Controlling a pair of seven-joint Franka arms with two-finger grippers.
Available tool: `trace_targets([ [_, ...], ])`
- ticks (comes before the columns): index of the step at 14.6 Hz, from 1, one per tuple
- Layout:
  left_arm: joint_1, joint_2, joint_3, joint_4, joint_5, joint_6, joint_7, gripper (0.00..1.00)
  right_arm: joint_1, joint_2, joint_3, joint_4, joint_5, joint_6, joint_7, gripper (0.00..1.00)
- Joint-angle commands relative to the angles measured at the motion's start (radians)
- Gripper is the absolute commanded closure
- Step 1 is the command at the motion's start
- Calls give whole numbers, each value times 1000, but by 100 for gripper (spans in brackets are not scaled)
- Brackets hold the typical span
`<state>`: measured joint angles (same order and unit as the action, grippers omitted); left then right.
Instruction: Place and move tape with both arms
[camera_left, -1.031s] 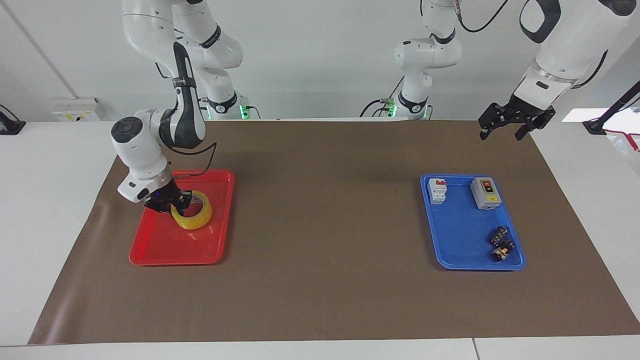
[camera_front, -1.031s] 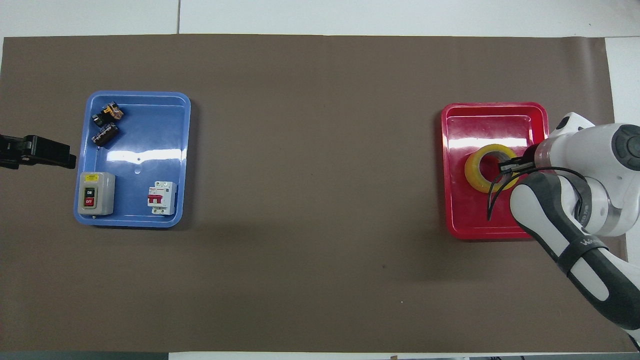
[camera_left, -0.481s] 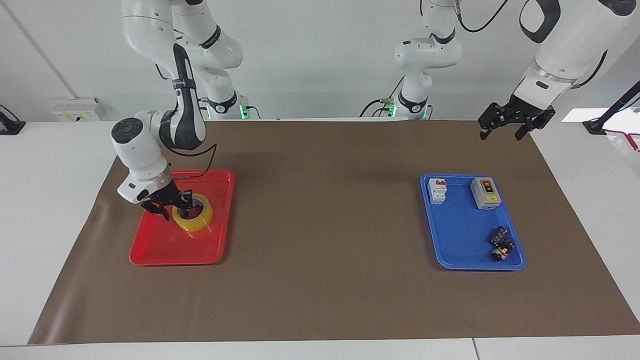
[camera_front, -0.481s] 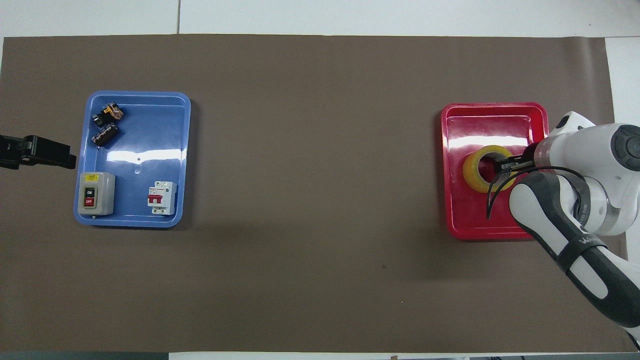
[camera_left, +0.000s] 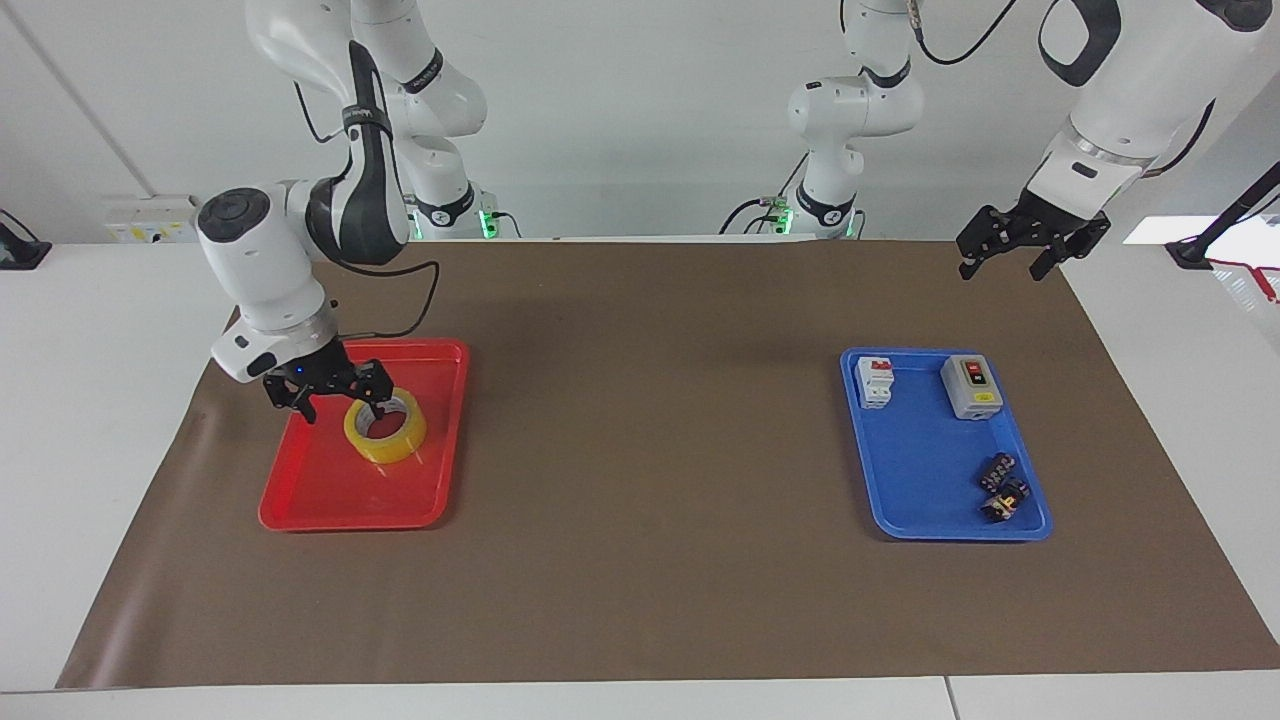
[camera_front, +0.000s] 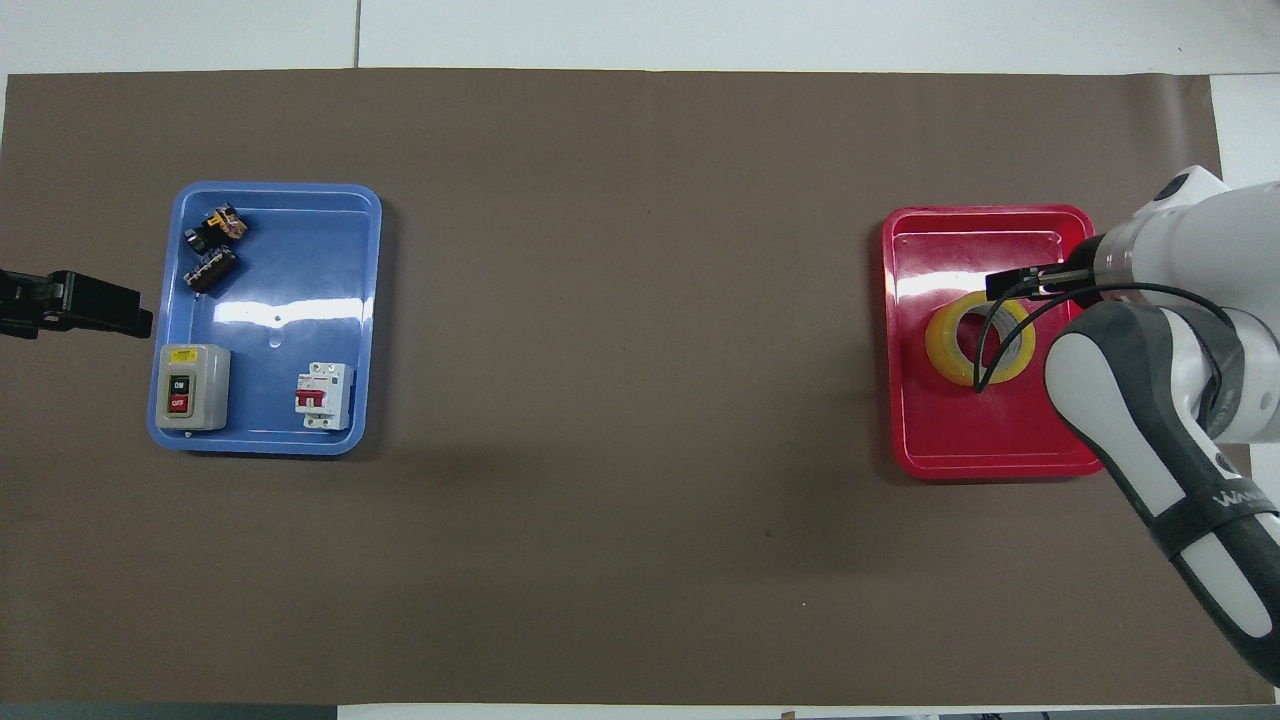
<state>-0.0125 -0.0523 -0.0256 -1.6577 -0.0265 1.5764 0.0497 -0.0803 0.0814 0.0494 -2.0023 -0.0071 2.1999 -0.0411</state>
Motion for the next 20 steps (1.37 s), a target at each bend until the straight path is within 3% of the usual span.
trace_targets([
  [1,6,-20,0,-25,-13,13,16,0,-4,-43,4,132,-10,-206,49,0],
  [6,6,-21,0,-25,-13,13,16,0,-6,-140,9,270,-22,-486,161,0],
  [9,8,-20,0,-25,-13,13,16,0,-7,-126,7,394,-14,-647,181,0],
  [16,6,-20,0,-25,-13,13,16,0,-6,-118,15,407,-20,-657,164,0],
  [18,6,-20,0,-25,-13,13,16,0,-7,-95,15,501,-17,-757,150,0],
  [20,8,-20,0,-25,-13,13,16,0,37,-65,20,528,-33,-757,155,0],
])
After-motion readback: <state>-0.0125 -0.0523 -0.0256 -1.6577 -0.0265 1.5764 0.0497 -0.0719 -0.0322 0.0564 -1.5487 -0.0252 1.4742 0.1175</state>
